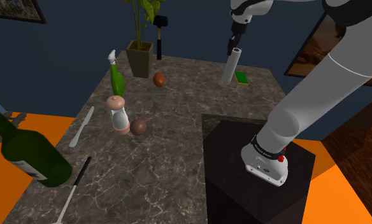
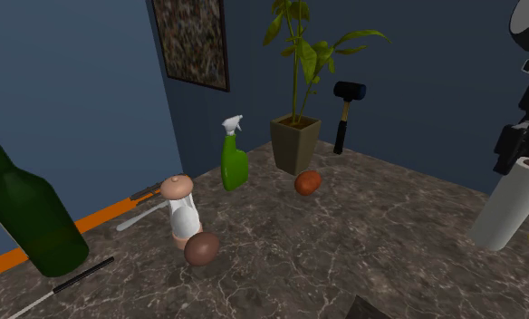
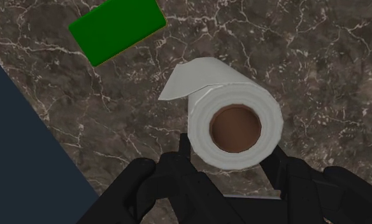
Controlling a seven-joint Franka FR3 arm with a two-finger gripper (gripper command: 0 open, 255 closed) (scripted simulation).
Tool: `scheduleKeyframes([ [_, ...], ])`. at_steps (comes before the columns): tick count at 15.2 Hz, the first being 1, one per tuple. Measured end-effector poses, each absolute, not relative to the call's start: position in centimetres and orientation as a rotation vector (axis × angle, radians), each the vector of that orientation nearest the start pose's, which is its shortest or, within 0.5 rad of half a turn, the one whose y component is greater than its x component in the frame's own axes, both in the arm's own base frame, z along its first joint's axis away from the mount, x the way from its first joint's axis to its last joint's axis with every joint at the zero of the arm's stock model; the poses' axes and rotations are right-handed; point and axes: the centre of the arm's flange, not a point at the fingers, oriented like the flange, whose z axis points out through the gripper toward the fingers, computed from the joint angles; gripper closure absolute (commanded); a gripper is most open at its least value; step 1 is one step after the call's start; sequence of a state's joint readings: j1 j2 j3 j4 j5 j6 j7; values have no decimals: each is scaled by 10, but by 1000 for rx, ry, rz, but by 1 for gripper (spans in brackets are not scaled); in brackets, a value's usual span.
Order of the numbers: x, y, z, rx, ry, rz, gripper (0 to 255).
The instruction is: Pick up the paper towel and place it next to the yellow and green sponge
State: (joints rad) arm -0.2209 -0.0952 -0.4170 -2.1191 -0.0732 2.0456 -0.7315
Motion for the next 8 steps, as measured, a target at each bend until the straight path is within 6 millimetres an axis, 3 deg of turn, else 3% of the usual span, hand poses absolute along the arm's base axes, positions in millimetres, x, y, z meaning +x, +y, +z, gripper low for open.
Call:
scheduleKeyframes([
  [4, 417, -318, 430, -3165, -203, 10, 255],
  [8, 417, -318, 427, -3165, -203, 9, 255],
])
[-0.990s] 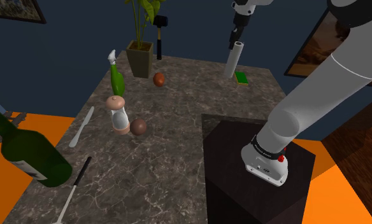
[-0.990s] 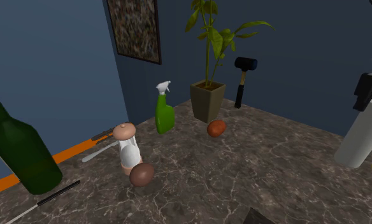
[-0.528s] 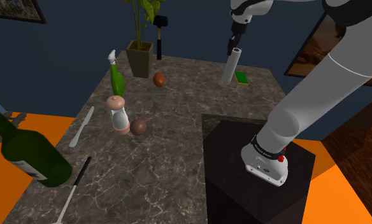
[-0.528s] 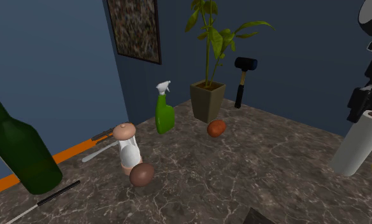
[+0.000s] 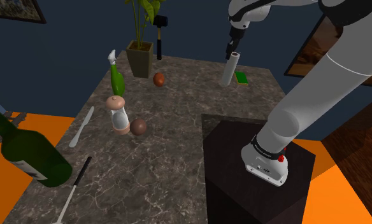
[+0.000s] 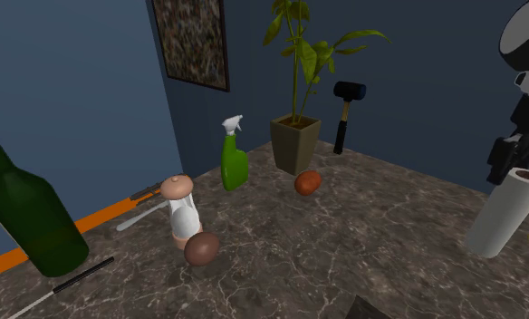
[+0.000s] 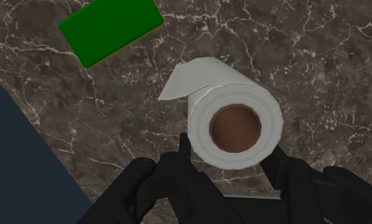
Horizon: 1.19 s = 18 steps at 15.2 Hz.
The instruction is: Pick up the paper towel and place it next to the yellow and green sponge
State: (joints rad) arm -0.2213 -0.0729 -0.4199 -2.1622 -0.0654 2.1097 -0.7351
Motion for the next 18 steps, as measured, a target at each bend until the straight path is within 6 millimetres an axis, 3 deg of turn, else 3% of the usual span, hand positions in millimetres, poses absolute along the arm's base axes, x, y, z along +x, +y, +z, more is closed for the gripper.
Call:
scheduleKeyframes([
  [2, 417, -318, 427, -3165, -203, 9, 255],
  [3, 417, -318, 427, -3165, -203, 9, 0],
  [9, 417, -318, 427, -3165, -203, 9, 0],
  [13, 419, -316, 466, -3166, -203, 6, 0],
  [18, 417, -317, 477, -3165, -203, 8, 0],
])
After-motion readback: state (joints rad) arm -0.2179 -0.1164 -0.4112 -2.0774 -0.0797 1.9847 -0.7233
